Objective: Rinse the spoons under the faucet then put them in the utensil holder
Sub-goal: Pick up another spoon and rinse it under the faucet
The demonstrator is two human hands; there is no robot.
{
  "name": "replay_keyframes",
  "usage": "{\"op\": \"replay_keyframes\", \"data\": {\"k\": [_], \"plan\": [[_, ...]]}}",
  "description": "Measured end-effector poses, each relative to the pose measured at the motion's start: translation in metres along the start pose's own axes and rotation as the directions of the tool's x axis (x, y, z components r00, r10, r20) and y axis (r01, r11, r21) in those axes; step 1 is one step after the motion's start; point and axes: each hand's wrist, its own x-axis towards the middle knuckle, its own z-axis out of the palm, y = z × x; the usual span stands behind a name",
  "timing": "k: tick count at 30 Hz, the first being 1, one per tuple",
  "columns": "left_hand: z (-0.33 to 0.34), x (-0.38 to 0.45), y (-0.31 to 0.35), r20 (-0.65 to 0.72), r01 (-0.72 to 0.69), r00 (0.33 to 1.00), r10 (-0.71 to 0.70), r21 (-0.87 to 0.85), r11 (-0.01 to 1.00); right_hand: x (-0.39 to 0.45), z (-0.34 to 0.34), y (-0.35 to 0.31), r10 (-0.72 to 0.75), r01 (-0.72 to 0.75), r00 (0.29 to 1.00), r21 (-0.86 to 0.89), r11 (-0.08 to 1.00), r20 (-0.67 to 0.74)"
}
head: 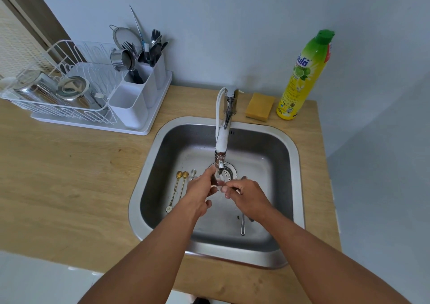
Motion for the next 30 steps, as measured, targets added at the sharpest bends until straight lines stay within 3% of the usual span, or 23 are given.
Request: {"op": "replay_keyframes", "data": {"k": [9,19,25,30], "plan": [[-0.01,0.0,-0.012,0.092,-0.053,0.995,0.044,0.097,0.994,-0.006,0.004,0.01,0.026,-0.026,0.999,0.015,1.0,-0.035],[-0.002,-0.005,0.002,-0.003,-0.07,0.998,0.07,0.025,0.997,-0.006,0.004,-0.004,0.01,-0.008,1.0,0.105,0.994,-0.017],[-0.001,-0.002,-0.002,0.151,-0.06,0.987,0.061,-0.016,0.998,-0.009,-0.001,-0.011,0.029,-0.036,0.999,0.338,0.94,0.026],[-0.006,0.004,-0.007,0.246,-0.072,0.966,0.077,-0.031,0.997,-0.012,-0.004,-0.009,0.019,-0.04,0.998,0.346,0.937,0.066]]}}
